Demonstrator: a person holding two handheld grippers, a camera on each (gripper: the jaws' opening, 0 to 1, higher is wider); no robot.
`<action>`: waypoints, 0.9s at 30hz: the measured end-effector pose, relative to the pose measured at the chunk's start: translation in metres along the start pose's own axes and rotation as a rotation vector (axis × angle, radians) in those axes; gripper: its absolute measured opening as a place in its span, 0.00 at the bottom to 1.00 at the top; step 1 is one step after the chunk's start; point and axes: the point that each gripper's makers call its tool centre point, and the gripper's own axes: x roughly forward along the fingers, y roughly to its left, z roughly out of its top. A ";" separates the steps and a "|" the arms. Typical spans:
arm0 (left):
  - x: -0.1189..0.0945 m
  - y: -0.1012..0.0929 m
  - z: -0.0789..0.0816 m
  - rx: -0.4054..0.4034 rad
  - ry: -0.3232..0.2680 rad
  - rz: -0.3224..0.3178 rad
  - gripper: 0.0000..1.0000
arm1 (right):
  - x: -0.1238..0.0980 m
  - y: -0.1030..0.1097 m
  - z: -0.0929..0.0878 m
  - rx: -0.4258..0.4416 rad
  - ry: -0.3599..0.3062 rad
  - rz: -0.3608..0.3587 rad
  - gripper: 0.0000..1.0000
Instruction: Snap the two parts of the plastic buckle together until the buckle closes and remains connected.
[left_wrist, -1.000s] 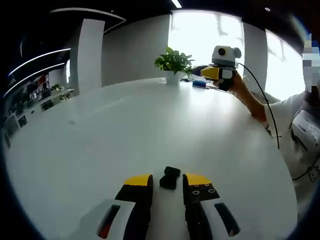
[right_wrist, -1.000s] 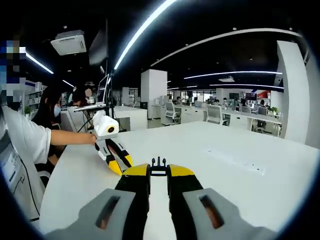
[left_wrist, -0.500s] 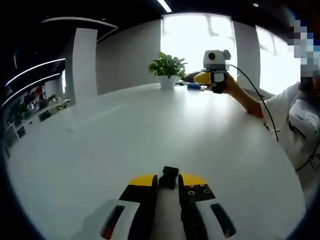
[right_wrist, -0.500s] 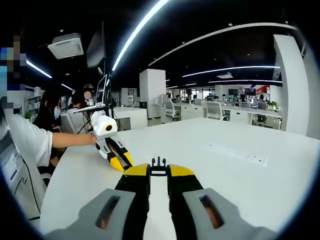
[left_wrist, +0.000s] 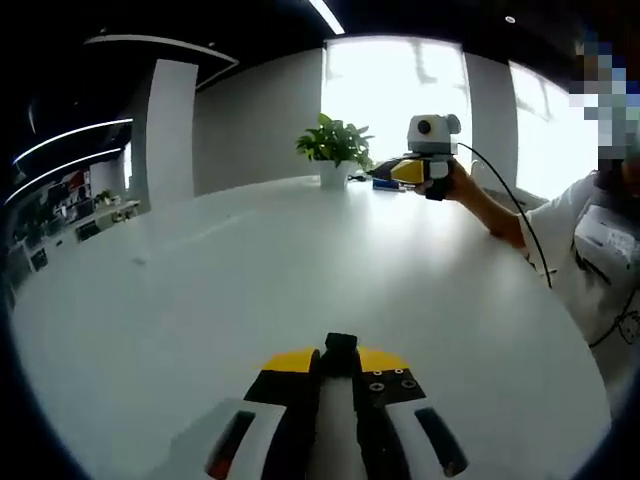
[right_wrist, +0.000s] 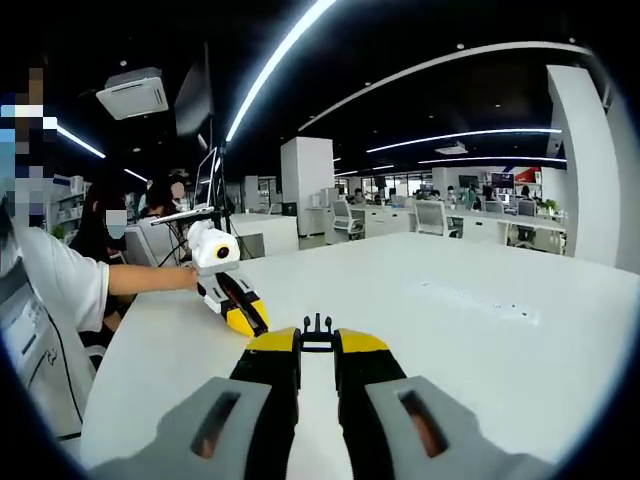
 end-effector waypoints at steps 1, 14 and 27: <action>0.001 -0.002 0.001 0.013 0.005 -0.001 0.11 | 0.000 0.001 -0.001 -0.003 0.002 0.005 0.12; 0.015 -0.012 0.041 0.079 -0.027 -0.016 0.11 | 0.006 0.007 -0.018 -0.037 0.063 0.063 0.12; 0.040 -0.037 0.065 0.091 -0.039 -0.075 0.11 | 0.000 0.020 -0.019 -0.133 0.054 0.130 0.12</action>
